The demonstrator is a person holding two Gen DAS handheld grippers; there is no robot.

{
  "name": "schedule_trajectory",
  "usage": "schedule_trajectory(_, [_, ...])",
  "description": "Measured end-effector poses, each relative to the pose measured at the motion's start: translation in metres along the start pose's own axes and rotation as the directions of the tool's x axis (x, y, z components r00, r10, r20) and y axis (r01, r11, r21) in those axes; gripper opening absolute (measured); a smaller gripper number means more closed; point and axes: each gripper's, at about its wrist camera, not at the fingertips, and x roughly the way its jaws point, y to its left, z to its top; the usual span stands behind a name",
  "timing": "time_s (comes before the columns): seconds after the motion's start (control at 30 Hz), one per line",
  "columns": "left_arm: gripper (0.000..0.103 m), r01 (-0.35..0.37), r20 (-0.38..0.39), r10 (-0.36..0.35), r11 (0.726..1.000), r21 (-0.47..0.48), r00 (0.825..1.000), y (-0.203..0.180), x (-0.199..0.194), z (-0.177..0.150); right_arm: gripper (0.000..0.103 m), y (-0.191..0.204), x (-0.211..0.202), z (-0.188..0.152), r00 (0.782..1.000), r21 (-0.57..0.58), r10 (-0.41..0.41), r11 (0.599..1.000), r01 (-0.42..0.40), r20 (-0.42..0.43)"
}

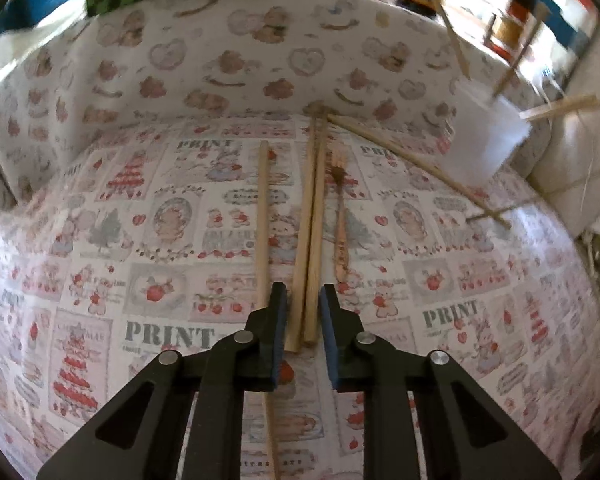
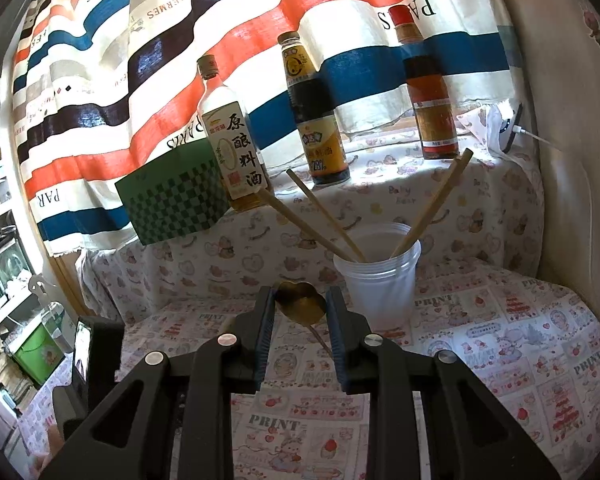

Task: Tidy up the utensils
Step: 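Close the left tool on a wooden chopstick while the right tool holds the gold spoon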

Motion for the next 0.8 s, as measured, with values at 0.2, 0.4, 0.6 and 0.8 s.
schedule_trajectory(0.2, [0.000, 0.024, 0.063, -0.020, 0.998, -0.052, 0.998, 0.010, -0.014, 0.002, 0.028, 0.001, 0.000, 0.000, 1.000, 0.001, 0.001, 1.000, -0.001, -0.001])
schedule_trajectory(0.4, [0.000, 0.037, 0.063, -0.033, 0.998, -0.058, 0.997, 0.015, -0.017, 0.005, 0.028, -0.001, 0.000, 0.000, 1.000, 0.004, 0.002, 1.000, -0.002, -0.001])
schedule_trajectory(0.6, [0.000, 0.006, 0.021, -0.005, 1.000, -0.017, 1.000, 0.008, -0.005, 0.001, 0.028, 0.000, 0.000, 0.000, 1.000, 0.007, 0.002, 1.000, -0.002, -0.001])
schedule_trajectory(0.8, [0.007, -0.005, 0.024, 0.005, 1.000, -0.031, 1.000, 0.012, -0.001, 0.002, 0.028, -0.001, 0.000, 0.000, 1.000, 0.007, 0.004, 1.000, -0.004, -0.003])
